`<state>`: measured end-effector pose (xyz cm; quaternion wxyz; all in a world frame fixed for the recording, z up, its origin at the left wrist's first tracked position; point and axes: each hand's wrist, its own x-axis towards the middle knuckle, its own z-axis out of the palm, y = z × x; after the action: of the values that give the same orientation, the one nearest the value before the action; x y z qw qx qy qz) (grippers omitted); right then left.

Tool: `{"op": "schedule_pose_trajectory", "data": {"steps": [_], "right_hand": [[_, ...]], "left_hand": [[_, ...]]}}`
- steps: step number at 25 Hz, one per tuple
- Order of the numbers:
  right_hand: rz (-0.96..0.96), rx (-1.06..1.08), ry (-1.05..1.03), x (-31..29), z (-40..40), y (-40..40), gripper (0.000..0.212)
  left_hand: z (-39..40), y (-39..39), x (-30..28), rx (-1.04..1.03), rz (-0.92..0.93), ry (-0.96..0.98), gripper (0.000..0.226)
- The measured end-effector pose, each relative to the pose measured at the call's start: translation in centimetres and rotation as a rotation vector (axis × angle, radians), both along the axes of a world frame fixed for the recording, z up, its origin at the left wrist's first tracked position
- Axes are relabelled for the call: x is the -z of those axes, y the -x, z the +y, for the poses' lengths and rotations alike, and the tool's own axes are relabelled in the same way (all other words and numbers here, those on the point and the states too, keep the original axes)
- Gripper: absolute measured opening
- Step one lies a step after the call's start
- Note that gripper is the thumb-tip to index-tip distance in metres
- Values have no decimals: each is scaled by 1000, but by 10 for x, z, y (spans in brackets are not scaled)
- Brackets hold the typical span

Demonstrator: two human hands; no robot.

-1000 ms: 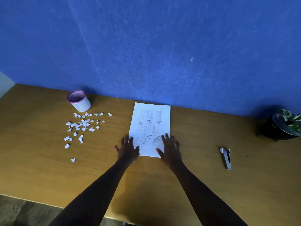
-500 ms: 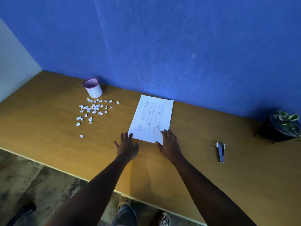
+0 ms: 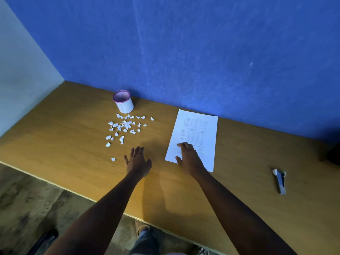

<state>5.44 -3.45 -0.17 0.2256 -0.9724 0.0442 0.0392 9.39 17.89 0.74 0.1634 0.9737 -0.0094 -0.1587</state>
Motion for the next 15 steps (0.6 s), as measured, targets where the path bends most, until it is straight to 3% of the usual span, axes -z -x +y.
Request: {"op": "schedule_pose_trajectory", "data": {"steps": [7, 15], "right_hand": [[69, 81, -57, 14, 65, -79, 59], [182, 152, -131, 34, 107, -157, 100]], "left_hand": [[69, -104, 15, -34, 87, -12, 89], [121, -197, 34, 63, 191, 41, 108]]}}
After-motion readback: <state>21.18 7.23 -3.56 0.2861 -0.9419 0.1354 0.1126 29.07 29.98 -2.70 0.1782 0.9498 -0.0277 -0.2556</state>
